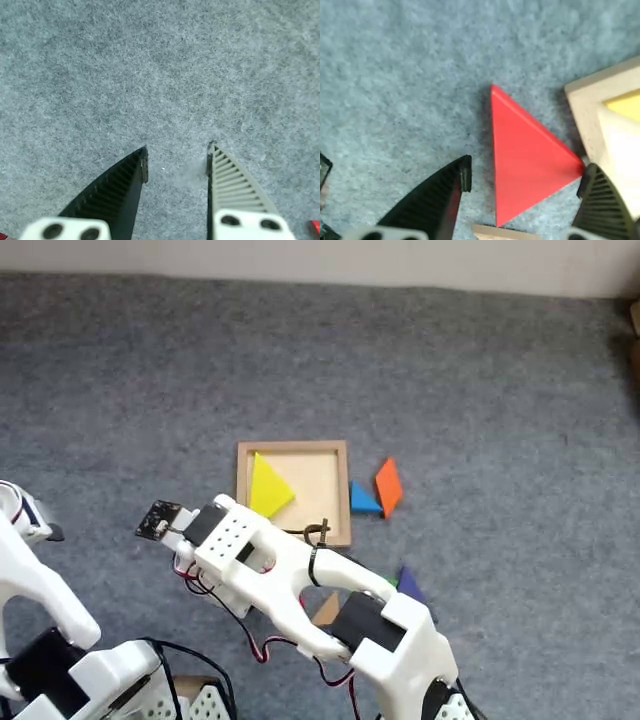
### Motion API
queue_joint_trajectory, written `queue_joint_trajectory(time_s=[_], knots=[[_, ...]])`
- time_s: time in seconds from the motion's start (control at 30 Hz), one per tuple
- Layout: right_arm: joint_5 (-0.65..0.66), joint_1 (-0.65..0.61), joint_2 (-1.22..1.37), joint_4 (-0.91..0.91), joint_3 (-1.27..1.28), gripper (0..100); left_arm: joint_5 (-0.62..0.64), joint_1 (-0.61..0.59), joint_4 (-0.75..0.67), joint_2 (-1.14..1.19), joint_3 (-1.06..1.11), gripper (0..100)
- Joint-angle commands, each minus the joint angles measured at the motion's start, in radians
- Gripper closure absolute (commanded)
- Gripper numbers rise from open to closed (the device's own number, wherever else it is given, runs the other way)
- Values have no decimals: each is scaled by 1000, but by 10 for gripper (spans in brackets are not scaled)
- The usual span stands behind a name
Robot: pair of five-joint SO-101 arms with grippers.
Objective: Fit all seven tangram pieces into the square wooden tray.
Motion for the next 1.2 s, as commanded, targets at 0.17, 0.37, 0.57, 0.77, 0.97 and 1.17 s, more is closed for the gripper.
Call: queue_joint_trajectory(time_s=[0.17, 0.37, 0.57, 0.77, 0.97, 1.17], knots=[[-5, -68, 8, 35, 16, 693, -9, 2, -14, -35, -7, 807], [-5, -36, 10, 31, 8, 694, -9, 4, -14, -35, -7, 807], [-5, -12, 13, 30, 10, 706, -9, 4, -14, -35, -7, 807], [-5, -12, 5, 42, 8, 759, -9, -1, -14, -35, -7, 807], [25, 50, -87, 101, 8, 760, -9, -2, -14, -35, -10, 807], [143, 108, -206, 119, 12, 760, -9, 1, -14, -35, -12, 807]])
